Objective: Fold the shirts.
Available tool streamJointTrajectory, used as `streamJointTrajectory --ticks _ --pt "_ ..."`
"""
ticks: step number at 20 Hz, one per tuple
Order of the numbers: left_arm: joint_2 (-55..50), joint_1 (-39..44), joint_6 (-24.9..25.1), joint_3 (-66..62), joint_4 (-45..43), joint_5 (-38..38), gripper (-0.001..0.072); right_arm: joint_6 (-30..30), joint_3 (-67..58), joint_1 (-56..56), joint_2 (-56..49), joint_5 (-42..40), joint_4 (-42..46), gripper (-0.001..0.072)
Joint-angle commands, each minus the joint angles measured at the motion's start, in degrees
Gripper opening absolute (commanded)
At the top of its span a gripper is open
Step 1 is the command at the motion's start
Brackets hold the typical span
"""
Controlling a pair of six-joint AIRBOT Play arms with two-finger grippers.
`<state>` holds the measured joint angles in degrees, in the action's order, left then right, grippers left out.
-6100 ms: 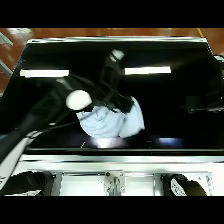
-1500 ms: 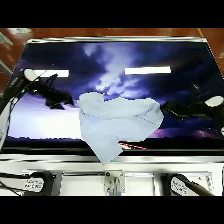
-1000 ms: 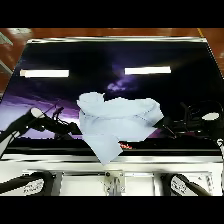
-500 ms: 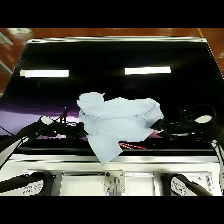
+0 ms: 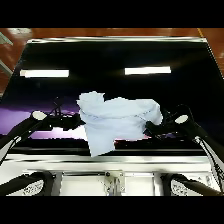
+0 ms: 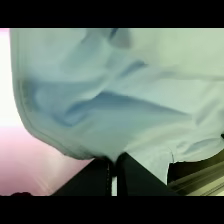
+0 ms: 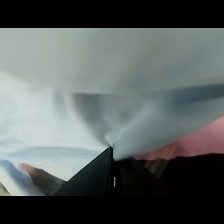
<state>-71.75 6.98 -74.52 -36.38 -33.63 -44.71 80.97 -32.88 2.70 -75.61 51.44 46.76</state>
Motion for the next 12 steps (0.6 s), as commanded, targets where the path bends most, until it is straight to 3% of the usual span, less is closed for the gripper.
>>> streamJointTrajectory --ticks 1,3,5,8,12 --pt "1.8 -1.4 4.2 -4.1 0.0 0.1 0.0037 -1.8 -1.8 -1.4 1.0 -0.3 -0.8 0.0069" --pt "5.2 -1.4 8.1 -9.7 -1.8 -0.3 0.0036 -10.1 -7.0 -1.4 5.5 5.4 -0.8 0.0068" --pt "11.0 -1.7 8.0 -19.1 -6.0 -1.7 0.0036 -15.2 -15.4 -1.4 12.4 12.4 -0.5 0.0068" --pt "20.3 -2.8 8.0 -35.9 -8.6 -2.3 0.0037 -8.3 -35.0 -1.3 22.4 20.7 5.7 0.0068" --pt "29.5 -4.9 7.8 -55.1 -8.7 -2.3 0.0038 0.8 -61.2 -1.3 29.7 20.0 11.2 0.0068"
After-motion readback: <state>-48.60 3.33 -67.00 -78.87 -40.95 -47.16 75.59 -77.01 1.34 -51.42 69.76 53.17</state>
